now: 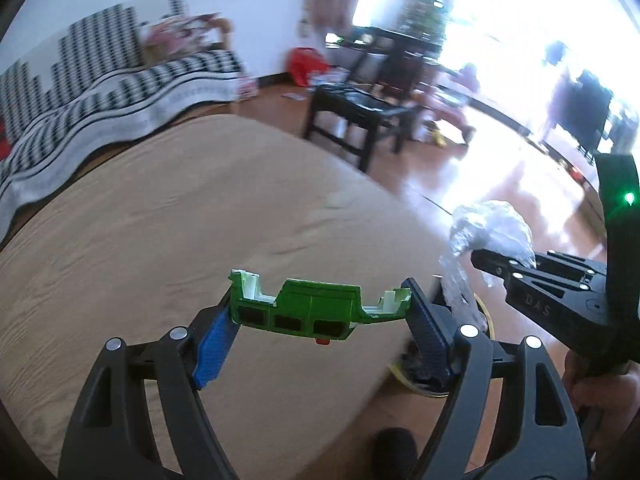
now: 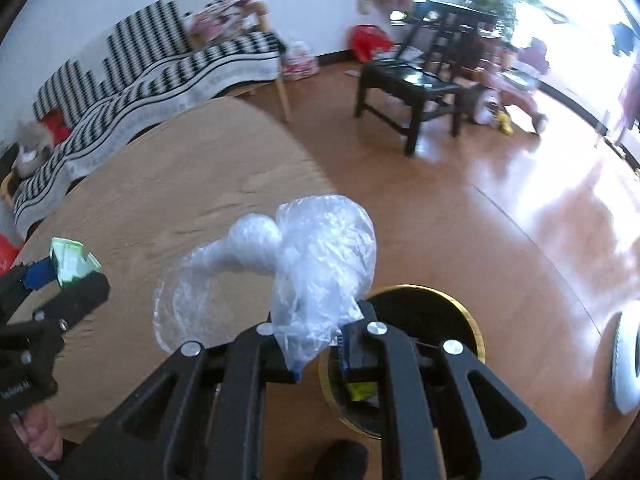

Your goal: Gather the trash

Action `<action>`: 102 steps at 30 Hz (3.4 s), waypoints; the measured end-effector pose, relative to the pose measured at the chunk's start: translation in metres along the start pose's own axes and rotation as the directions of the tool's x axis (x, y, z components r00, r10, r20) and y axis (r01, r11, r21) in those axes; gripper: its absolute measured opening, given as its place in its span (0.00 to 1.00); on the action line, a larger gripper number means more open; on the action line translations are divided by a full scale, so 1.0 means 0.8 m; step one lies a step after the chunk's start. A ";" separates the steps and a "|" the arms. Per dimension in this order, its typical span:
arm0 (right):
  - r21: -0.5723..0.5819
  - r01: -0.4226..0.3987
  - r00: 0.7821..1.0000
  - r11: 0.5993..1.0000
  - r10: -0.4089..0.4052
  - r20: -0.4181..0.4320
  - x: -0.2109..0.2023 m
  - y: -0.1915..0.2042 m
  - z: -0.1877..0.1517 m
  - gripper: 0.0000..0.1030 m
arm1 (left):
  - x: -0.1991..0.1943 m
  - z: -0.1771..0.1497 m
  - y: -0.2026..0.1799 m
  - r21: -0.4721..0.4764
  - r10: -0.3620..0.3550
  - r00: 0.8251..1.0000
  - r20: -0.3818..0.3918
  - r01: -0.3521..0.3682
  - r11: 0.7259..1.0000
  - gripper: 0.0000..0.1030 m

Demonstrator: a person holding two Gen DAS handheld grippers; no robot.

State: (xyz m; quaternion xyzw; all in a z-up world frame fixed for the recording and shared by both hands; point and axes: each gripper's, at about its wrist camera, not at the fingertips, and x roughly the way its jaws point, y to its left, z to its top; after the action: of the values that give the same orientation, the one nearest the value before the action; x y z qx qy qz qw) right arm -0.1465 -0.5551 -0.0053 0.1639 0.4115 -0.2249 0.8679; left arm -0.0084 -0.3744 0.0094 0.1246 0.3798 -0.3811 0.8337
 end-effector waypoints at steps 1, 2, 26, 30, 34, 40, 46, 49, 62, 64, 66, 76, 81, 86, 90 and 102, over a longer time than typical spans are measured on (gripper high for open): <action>0.015 0.011 1.000 1.000 -0.011 0.001 -0.005 -0.021 -0.006 0.13 | 0.008 0.000 -0.019 0.020 -0.018 1.000 -0.004 0.018 1.000 0.74; 0.030 0.018 1.000 0.999 -0.018 -0.001 -0.005 -0.039 -0.007 0.13 | 0.013 0.000 -0.033 0.034 -0.030 1.000 -0.008 0.031 0.999 0.74; 0.250 0.019 0.985 0.968 0.024 -0.169 0.078 -0.193 -0.059 0.13 | 0.144 -0.055 -0.186 0.127 -0.240 0.945 -0.221 0.271 0.954 0.74; 0.250 0.022 0.983 0.968 0.024 -0.179 0.083 -0.194 -0.060 0.13 | 0.148 -0.059 -0.184 0.116 -0.238 0.943 -0.233 0.270 0.956 0.74; 0.251 0.027 0.981 0.968 0.022 -0.191 0.088 -0.195 -0.059 0.13 | 0.148 -0.059 -0.186 0.115 -0.240 0.942 -0.236 0.273 0.955 0.74; 0.246 0.025 0.982 0.969 0.023 -0.190 0.091 -0.191 -0.057 0.13 | 0.148 -0.058 -0.188 0.122 -0.244 0.942 -0.232 0.277 0.953 0.74; 0.243 0.018 0.977 0.970 0.035 -0.212 0.097 -0.190 -0.058 0.13 | 0.148 -0.061 -0.191 0.126 -0.238 0.940 -0.244 0.274 0.953 0.74; 0.239 0.013 0.974 0.971 0.041 -0.221 0.100 -0.188 -0.059 0.13 | 0.149 -0.061 -0.192 0.125 -0.237 0.940 -0.247 0.273 0.954 0.74; 0.226 0.018 0.979 0.974 0.028 -0.200 0.095 -0.182 -0.058 0.74 | 0.152 -0.062 -0.194 0.129 -0.247 0.935 -0.253 0.286 0.950 0.80; 0.232 0.018 0.980 0.972 0.029 -0.198 0.094 -0.183 -0.058 0.74 | 0.152 -0.062 -0.194 0.133 -0.247 0.936 -0.251 0.286 0.949 0.80; 0.236 0.020 0.981 0.972 0.027 -0.193 0.093 -0.186 -0.058 0.74 | 0.151 -0.063 -0.194 0.135 -0.247 0.936 -0.250 0.287 0.949 0.80; 0.239 0.025 0.982 0.971 0.021 -0.188 0.089 -0.186 -0.056 0.74 | 0.146 -0.061 -0.195 0.143 -0.245 0.940 -0.237 0.283 0.948 0.80; 0.244 0.029 0.986 0.969 0.013 -0.168 0.075 -0.192 -0.048 0.74 | 0.130 -0.049 -0.190 0.131 -0.250 0.946 -0.206 0.279 0.951 0.80; 0.230 0.015 0.992 0.973 0.014 -0.122 0.042 -0.175 -0.027 0.74 | 0.093 -0.033 -0.168 0.115 -0.231 0.963 -0.138 0.247 0.962 0.82; 0.183 -0.008 0.997 0.983 0.023 -0.080 0.016 -0.134 -0.001 0.75 | 0.053 -0.019 -0.119 0.082 -0.175 0.981 -0.081 0.182 0.980 0.83; -0.047 -0.193 0.981 0.980 0.192 -0.010 -0.014 0.103 0.061 0.82 | -0.081 -0.043 0.157 -0.173 0.206 0.978 0.021 -0.200 0.965 0.87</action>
State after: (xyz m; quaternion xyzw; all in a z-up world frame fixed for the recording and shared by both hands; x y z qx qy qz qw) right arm -0.0784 -0.5052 0.0414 0.1826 0.4012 -0.1295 0.8882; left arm 0.0373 -0.2374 0.0228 0.0839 0.3799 -0.2623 0.8831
